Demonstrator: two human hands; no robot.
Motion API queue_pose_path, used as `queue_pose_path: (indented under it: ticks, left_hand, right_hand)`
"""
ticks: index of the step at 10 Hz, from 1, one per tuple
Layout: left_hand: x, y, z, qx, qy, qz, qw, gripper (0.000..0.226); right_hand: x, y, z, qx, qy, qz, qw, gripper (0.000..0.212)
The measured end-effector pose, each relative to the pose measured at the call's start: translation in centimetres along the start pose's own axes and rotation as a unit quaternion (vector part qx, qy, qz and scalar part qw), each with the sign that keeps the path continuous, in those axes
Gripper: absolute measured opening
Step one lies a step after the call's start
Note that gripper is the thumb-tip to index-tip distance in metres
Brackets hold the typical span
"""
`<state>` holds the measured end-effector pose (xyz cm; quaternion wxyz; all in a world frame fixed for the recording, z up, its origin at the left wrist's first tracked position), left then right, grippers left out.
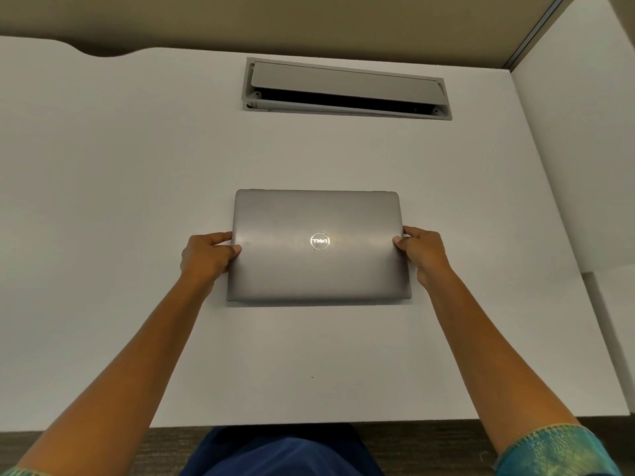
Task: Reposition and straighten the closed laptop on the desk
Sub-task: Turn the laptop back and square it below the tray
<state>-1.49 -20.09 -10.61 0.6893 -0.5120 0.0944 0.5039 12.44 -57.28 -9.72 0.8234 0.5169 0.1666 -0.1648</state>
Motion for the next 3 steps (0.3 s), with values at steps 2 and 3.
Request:
queue_pose_path:
  ticks: [2,3]
  left_hand:
    - [-2.4,-1.6,-0.6,0.202,-0.084,-0.143,0.965,0.053]
    - [-5.4,-2.4,-2.4,0.278,-0.165,-0.313,0.893,0.063]
  right_hand:
    - [-1.0,0.5,-0.5,-0.168,-0.038,0.113,0.978,0.037]
    - [-3.7,1.2,-1.9,-0.301,-0.114,0.268,0.908,0.048]
Point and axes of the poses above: each hand's wrist, its own x-axis towards the middle knuckle, its own z-axis out of the back of the hand, y = z × x, the point moved 6 cm from there along x, towards the middle knuckle, and after that the axes turned 7 degrees about z, right-handed, at the moved point
